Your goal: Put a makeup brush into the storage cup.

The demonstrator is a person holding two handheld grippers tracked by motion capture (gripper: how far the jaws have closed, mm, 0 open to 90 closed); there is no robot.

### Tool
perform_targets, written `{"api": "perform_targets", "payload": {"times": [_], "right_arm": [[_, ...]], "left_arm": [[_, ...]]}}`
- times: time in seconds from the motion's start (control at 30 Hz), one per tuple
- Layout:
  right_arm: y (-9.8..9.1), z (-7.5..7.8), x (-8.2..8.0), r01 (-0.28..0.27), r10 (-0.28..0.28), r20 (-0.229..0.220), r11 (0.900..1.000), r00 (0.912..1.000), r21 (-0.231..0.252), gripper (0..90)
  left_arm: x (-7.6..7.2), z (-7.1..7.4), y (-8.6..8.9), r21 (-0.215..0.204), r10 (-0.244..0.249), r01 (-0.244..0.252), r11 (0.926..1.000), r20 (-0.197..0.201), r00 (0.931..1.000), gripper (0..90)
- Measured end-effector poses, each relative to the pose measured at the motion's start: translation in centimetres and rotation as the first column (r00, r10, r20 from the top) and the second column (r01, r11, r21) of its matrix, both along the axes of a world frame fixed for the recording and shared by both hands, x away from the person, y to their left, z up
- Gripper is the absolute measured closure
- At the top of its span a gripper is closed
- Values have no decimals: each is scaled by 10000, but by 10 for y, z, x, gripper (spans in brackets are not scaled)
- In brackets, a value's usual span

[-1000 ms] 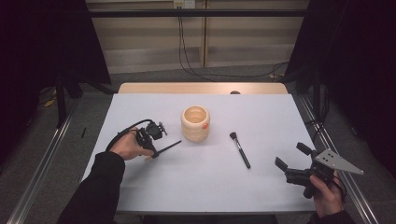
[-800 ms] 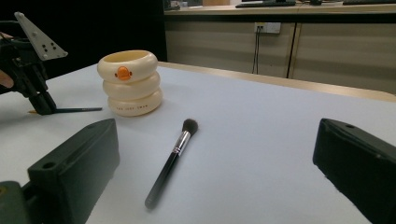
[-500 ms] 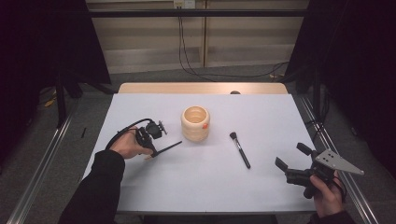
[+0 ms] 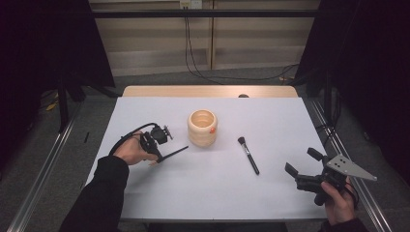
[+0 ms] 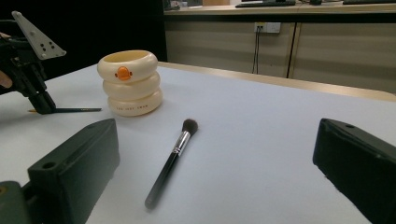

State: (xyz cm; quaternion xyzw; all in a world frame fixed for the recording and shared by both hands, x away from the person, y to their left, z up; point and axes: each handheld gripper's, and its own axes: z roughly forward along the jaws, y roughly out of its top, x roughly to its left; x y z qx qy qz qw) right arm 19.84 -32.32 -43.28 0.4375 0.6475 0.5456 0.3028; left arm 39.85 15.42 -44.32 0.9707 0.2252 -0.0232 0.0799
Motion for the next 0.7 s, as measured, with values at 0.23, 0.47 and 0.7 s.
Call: {"api": "perform_targets", "payload": {"times": [0.23, 0.47, 0.7], "right_arm": [[1, 0, 0, 33, -32, -39, 9999, 10000, 97, 1], [1, 0, 0, 21, -21, -7, 10000, 10000, 39, 1], [1, 0, 0, 35, -35, -36, 10000, 10000, 60, 1]], "left_arm": [[0, 0, 4, -288, 191, -190, 9994, 34, 9998, 838], [-2, 0, 10, -690, 358, -370, 9969, -180, 9992, 838], [-3, 1, 16, -857, 381, -395, 9955, -184, 9991, 838]]}}
